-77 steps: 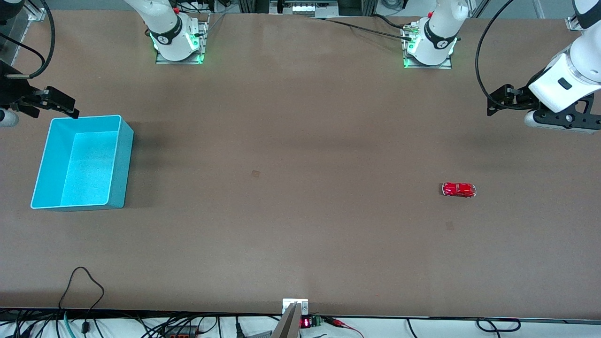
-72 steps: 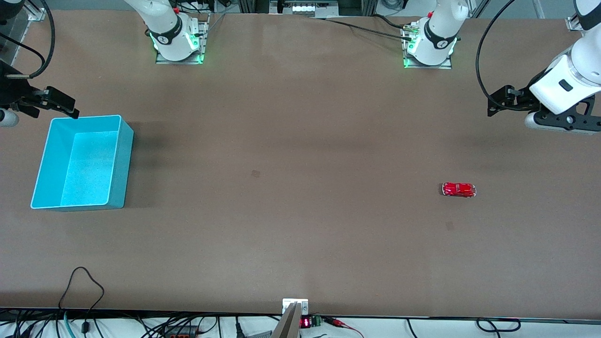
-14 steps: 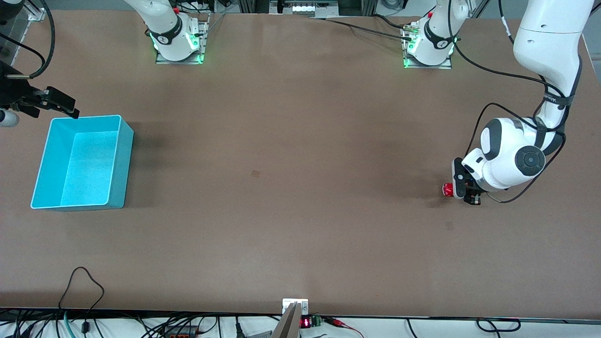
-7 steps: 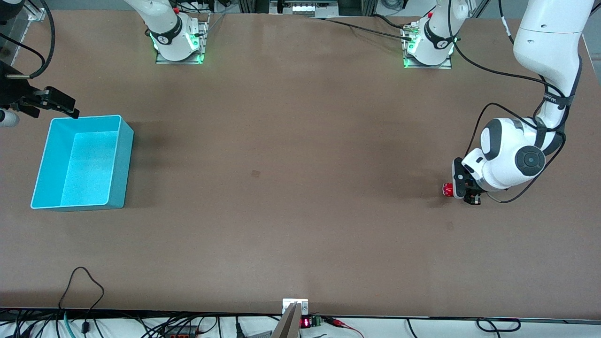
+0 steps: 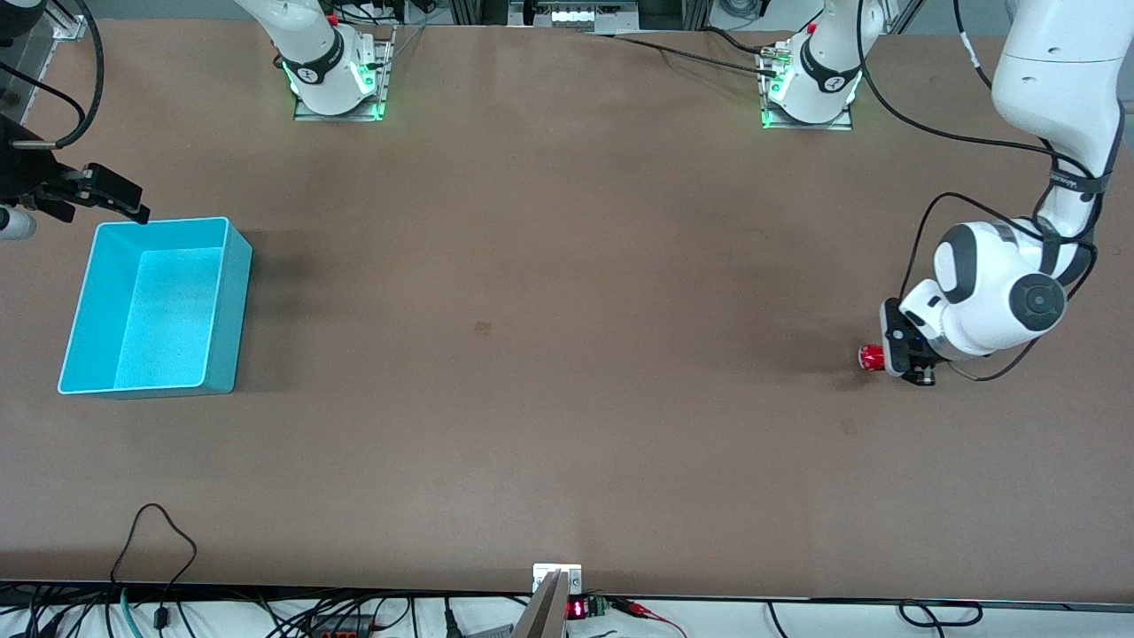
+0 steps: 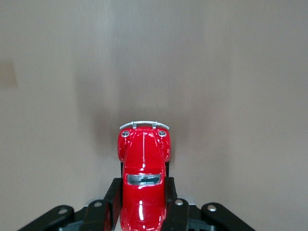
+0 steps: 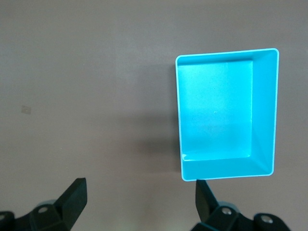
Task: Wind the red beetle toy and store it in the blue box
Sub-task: 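Drag the red car backward along the table, then open the left gripper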
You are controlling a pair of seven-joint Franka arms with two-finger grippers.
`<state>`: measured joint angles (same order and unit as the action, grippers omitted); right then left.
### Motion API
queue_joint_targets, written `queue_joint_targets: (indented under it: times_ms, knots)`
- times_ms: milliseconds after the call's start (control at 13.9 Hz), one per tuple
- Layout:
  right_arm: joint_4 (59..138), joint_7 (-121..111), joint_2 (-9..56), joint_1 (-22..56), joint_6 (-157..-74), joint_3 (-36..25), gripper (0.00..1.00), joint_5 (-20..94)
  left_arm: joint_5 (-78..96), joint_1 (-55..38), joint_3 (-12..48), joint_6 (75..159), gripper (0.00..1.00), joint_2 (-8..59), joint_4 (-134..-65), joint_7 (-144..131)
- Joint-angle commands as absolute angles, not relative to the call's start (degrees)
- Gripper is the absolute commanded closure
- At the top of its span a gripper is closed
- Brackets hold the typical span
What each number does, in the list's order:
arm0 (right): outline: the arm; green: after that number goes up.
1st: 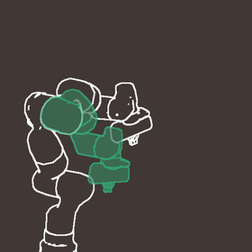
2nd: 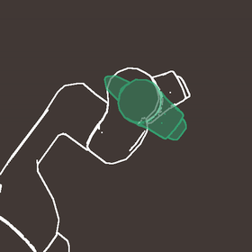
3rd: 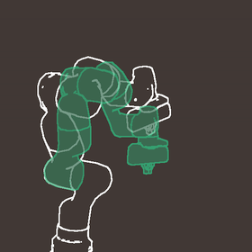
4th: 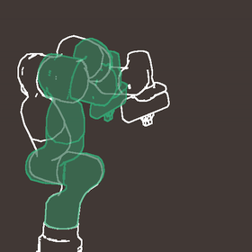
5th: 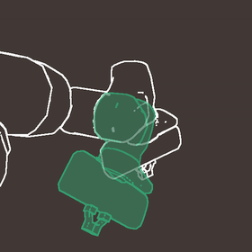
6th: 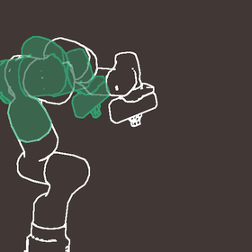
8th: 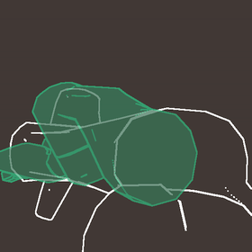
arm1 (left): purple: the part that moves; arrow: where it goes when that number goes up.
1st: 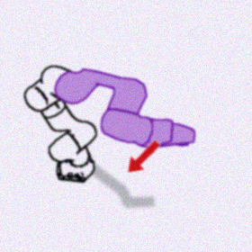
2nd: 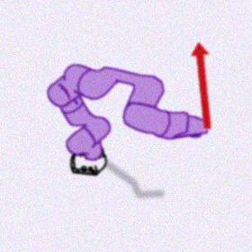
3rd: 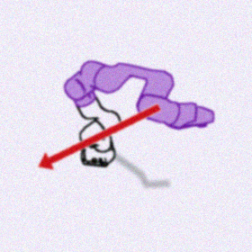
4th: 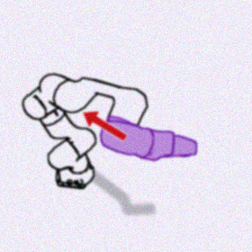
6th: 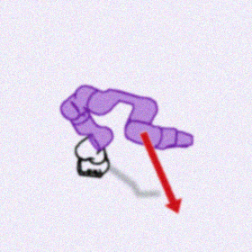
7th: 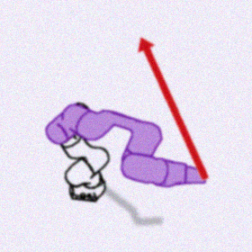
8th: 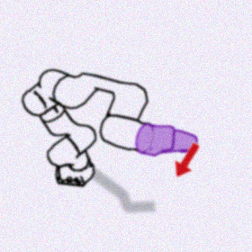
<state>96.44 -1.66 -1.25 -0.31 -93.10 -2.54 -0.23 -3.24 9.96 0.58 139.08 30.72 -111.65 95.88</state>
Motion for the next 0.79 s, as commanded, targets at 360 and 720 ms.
queue_joint_targets:
  times_ms: [360, 720]
  knots:
    - [95.62, -2.29, -1.14, -0.44, -92.29, -2.64, 0.0, 0.44, -4.39, 19.16, 0.79, 138.96, 0.85, 36.21, -106.17, 106.79]
    - [95.62, -2.29, -1.14, -0.44, -92.29, -2.64, 0.0, 0.44, -4.22, 19.25, 1.23, 138.61, 0.0, 35.51, -105.82, 106.7]
